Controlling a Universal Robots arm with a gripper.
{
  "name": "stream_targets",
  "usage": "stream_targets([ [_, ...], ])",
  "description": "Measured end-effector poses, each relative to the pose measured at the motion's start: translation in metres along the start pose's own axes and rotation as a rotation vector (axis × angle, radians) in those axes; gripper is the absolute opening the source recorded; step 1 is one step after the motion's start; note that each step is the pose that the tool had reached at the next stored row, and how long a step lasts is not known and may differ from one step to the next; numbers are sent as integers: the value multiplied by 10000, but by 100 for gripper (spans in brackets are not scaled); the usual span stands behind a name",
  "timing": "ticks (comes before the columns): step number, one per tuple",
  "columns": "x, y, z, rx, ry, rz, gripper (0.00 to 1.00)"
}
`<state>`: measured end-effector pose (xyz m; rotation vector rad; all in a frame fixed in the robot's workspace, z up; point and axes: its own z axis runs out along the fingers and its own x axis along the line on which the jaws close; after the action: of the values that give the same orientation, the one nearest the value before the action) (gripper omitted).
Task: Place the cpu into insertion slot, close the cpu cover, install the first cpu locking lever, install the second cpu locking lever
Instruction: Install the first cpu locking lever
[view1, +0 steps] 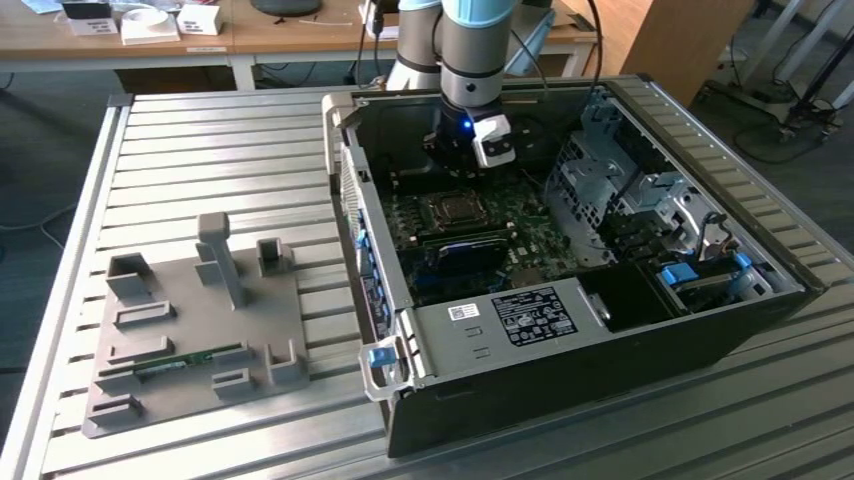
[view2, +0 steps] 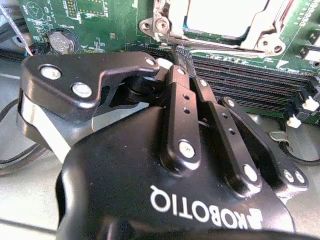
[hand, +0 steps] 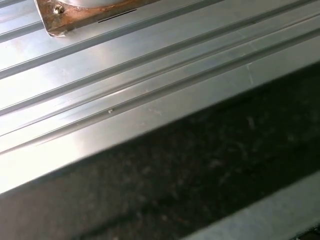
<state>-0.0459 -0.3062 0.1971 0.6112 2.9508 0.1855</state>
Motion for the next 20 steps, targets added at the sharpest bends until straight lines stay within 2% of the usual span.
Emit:
stream_targets([
  [5,-5,7,-50,1,1,0,11],
  [20,-20,-29,-47,4,-2,-1,11],
])
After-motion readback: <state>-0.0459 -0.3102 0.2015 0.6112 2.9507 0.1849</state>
